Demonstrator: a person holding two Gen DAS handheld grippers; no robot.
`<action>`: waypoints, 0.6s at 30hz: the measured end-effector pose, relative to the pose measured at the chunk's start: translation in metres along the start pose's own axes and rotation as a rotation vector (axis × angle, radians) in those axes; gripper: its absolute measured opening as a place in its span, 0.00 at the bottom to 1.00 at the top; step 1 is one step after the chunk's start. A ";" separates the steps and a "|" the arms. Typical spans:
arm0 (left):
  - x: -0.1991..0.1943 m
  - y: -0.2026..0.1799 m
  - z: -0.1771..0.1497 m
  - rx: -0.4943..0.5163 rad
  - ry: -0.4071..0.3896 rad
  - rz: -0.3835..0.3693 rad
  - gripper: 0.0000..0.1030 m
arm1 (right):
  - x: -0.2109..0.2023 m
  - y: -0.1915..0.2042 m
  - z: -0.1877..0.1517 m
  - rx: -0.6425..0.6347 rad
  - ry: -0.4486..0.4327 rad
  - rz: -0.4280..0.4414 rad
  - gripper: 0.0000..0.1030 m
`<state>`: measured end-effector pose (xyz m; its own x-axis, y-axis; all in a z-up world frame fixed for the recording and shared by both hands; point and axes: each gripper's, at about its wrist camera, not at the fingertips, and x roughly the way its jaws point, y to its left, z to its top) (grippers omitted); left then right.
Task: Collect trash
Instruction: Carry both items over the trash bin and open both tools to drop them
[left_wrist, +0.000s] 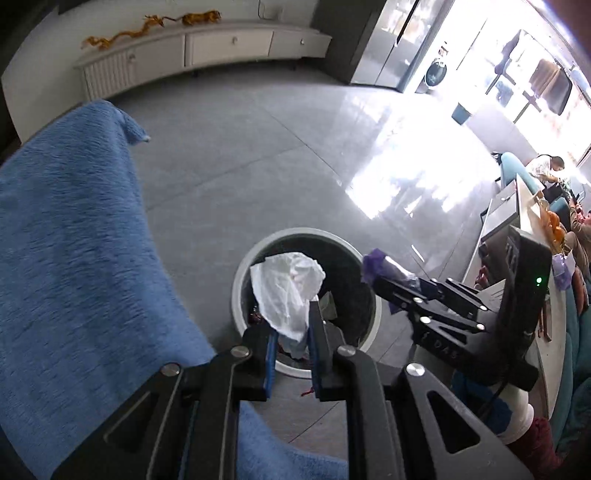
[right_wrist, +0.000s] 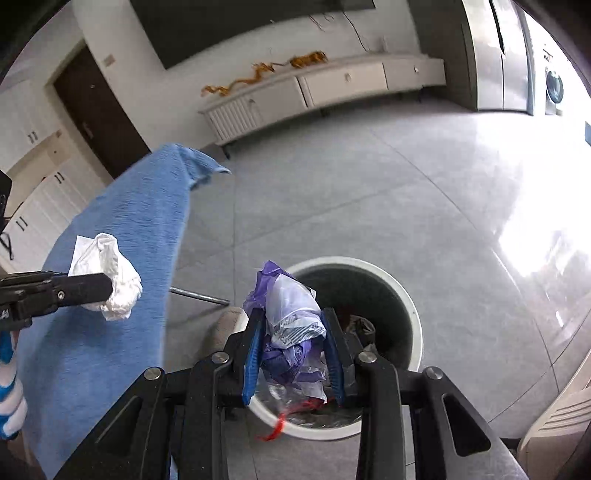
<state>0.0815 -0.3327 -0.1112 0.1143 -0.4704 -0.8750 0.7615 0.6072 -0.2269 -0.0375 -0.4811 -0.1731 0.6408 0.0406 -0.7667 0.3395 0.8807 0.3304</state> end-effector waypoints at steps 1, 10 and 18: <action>0.006 -0.002 0.003 -0.002 0.012 -0.003 0.22 | 0.002 -0.003 -0.002 0.001 0.008 -0.005 0.29; 0.033 -0.007 0.015 -0.019 0.036 -0.030 0.38 | 0.021 -0.023 -0.012 0.041 0.053 -0.056 0.49; -0.024 0.010 -0.002 -0.009 -0.158 0.041 0.38 | -0.008 -0.010 -0.007 0.016 0.012 -0.082 0.54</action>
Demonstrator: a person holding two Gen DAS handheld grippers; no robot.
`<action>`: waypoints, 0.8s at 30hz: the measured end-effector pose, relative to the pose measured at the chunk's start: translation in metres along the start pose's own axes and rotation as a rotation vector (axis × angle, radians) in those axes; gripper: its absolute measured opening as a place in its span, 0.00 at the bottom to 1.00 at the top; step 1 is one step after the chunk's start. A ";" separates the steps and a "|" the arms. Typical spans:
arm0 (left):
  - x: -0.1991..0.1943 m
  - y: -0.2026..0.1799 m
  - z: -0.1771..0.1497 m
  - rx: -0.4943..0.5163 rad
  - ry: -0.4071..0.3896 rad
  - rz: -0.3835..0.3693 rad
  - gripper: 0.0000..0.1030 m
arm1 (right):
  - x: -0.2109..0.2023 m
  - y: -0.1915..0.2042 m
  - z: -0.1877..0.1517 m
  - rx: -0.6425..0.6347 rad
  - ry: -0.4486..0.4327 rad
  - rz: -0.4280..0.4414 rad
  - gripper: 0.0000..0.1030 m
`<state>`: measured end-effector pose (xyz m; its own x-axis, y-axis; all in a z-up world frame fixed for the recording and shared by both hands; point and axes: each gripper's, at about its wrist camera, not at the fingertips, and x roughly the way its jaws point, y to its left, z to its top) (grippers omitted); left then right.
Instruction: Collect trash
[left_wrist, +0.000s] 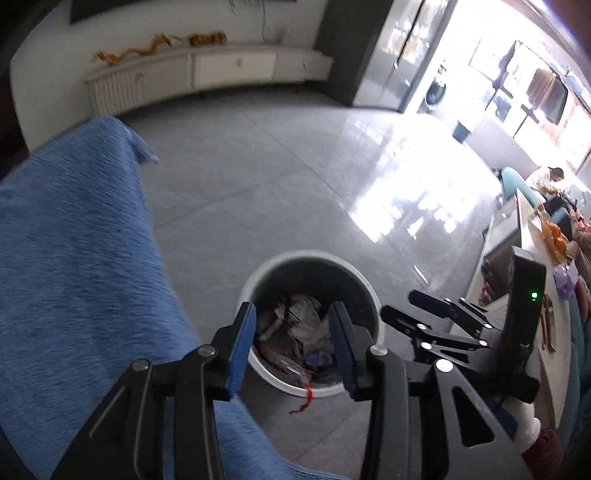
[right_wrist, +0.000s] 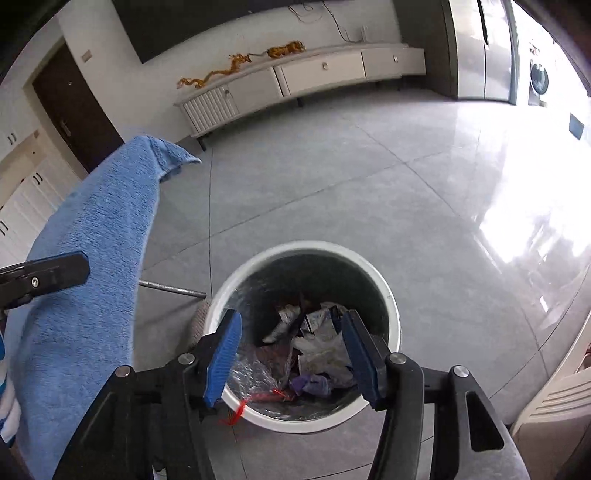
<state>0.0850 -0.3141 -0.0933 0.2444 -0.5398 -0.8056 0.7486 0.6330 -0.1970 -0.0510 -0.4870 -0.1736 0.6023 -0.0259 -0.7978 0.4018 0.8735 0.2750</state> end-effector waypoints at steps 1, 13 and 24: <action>-0.010 0.005 -0.002 -0.004 -0.035 0.021 0.38 | -0.006 0.006 0.002 -0.012 -0.013 0.000 0.56; -0.160 0.091 -0.063 -0.130 -0.317 0.342 0.51 | -0.074 0.143 0.024 -0.252 -0.202 0.067 0.84; -0.276 0.150 -0.125 -0.264 -0.498 0.625 0.59 | -0.115 0.273 0.007 -0.527 -0.326 0.130 0.98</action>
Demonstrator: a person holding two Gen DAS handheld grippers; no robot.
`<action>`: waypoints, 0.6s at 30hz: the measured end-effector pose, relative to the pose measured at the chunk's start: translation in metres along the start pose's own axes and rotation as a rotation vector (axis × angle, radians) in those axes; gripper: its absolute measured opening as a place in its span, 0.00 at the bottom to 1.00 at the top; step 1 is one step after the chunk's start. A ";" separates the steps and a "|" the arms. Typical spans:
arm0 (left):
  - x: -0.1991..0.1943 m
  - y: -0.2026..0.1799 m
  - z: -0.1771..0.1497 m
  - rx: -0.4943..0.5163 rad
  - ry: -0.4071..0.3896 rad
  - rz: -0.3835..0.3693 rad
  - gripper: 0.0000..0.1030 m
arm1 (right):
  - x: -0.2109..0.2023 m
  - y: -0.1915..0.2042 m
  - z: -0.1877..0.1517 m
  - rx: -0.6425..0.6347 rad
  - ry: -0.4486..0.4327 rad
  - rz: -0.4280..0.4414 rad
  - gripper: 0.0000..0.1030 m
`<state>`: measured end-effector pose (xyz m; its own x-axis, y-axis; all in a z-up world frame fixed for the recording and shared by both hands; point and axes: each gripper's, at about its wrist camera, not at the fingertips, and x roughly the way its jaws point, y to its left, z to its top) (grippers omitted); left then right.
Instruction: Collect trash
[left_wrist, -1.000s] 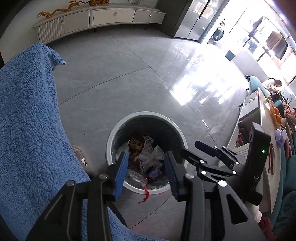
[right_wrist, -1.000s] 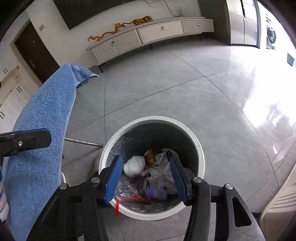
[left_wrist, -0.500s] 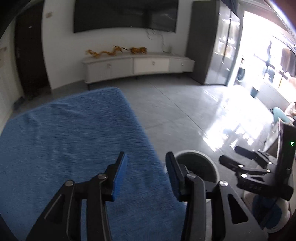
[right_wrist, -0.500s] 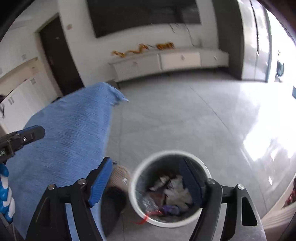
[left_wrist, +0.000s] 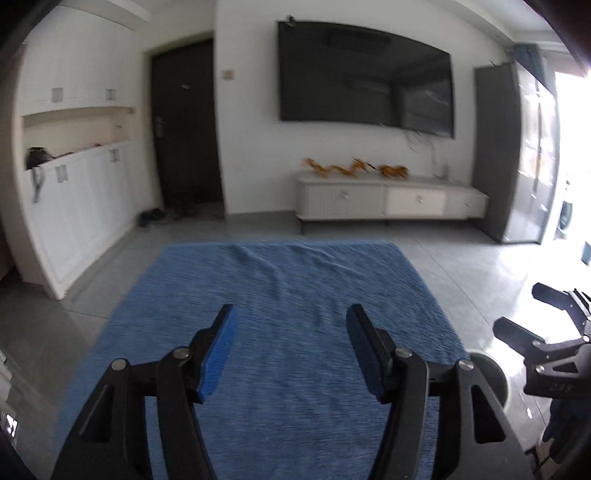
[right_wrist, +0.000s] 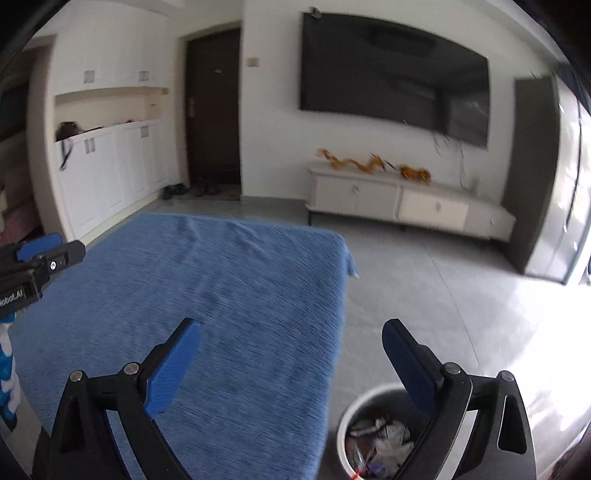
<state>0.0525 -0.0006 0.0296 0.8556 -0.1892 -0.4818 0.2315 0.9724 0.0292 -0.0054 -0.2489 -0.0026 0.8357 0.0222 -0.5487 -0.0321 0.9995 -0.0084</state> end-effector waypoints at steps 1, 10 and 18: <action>-0.007 0.009 0.001 -0.012 -0.013 0.023 0.61 | -0.002 0.007 0.002 -0.010 -0.008 0.005 0.98; -0.058 0.040 -0.001 -0.072 -0.092 0.138 0.66 | -0.032 0.045 0.016 -0.056 -0.094 0.023 0.98; -0.104 0.042 -0.006 -0.080 -0.151 0.208 0.70 | -0.068 0.053 0.013 -0.062 -0.161 0.013 1.00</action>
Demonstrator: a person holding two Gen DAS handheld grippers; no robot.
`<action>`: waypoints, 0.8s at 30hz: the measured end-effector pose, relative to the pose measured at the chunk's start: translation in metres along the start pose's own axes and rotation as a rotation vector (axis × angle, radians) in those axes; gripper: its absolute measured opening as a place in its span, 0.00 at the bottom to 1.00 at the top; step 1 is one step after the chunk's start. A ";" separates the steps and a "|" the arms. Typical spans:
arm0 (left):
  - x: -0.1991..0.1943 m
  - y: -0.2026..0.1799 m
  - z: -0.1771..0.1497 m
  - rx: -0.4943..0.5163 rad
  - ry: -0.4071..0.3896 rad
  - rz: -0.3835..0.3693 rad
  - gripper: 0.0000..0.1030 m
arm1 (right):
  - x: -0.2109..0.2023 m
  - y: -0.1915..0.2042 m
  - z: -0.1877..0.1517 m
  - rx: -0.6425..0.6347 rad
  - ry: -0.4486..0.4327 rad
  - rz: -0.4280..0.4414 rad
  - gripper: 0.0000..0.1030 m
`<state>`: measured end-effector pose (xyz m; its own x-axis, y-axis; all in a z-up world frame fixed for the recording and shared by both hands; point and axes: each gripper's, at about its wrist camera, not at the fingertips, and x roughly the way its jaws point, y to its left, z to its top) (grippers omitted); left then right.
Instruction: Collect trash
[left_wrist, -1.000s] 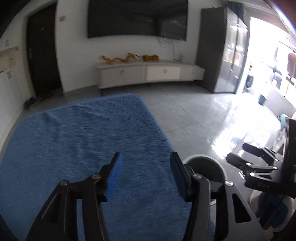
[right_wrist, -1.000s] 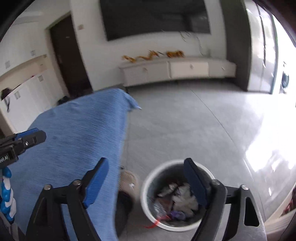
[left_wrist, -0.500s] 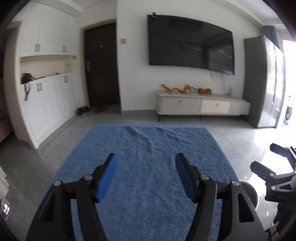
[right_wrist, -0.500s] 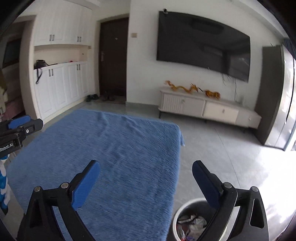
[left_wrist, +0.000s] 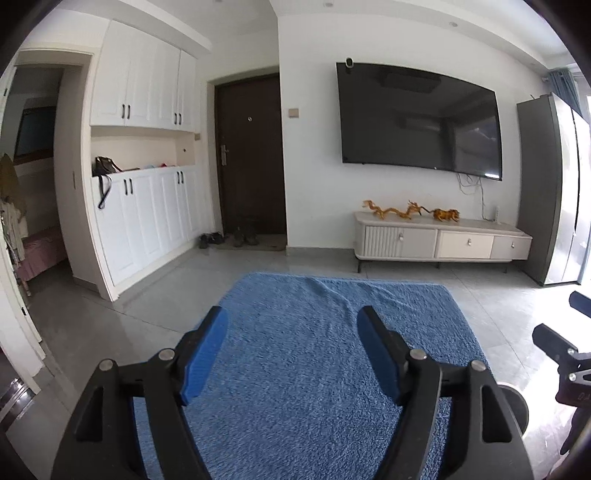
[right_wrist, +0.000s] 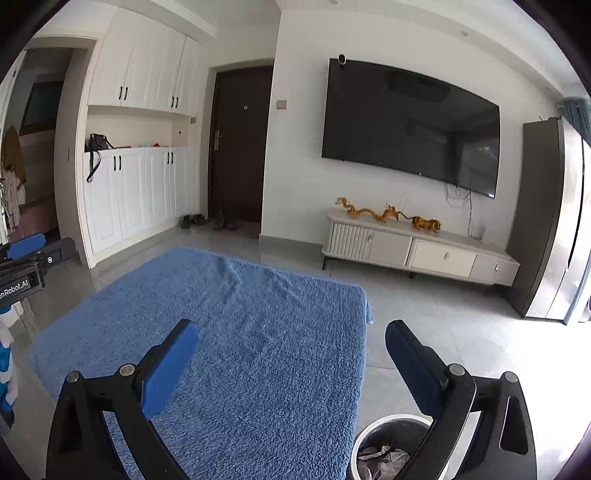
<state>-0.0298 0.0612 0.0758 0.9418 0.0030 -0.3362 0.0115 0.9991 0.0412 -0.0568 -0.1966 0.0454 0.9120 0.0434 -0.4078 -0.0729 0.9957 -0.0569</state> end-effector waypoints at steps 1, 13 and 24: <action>-0.005 0.001 0.001 -0.002 -0.009 0.006 0.71 | -0.004 0.001 0.001 -0.001 -0.009 -0.004 1.00; -0.055 0.014 -0.002 -0.035 -0.120 0.091 0.73 | -0.041 0.002 -0.001 0.027 -0.116 -0.088 1.00; -0.065 0.017 -0.010 -0.062 -0.081 0.099 0.75 | -0.071 -0.013 -0.007 0.137 -0.185 -0.124 1.00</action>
<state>-0.0943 0.0781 0.0894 0.9613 0.1006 -0.2565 -0.1011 0.9948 0.0112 -0.1233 -0.2130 0.0681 0.9697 -0.0784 -0.2315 0.0883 0.9956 0.0328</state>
